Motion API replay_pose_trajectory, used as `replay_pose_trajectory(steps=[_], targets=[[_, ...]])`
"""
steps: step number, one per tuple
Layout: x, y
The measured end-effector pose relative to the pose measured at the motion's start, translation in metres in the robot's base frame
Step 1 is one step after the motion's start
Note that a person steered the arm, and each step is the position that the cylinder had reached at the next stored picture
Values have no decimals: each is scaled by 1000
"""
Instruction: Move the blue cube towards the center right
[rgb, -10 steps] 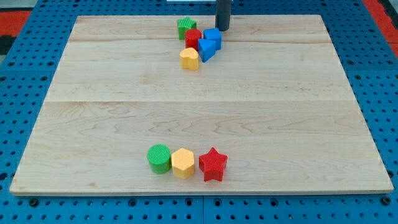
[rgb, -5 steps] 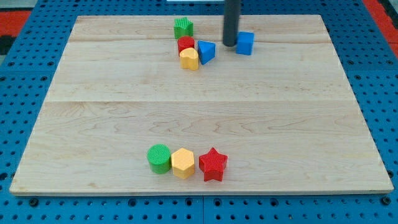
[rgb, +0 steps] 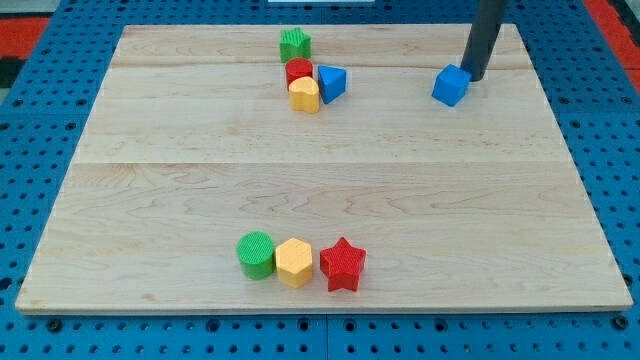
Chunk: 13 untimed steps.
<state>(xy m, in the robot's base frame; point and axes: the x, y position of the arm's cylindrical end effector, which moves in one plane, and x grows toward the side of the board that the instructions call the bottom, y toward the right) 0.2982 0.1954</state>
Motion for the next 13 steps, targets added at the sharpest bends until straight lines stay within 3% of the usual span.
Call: replay_pose_trajectory(steps=[2,6,8,10,13], targets=[[-6,-17],[60,-87],[71,-119],[98,-77],[84,-54]])
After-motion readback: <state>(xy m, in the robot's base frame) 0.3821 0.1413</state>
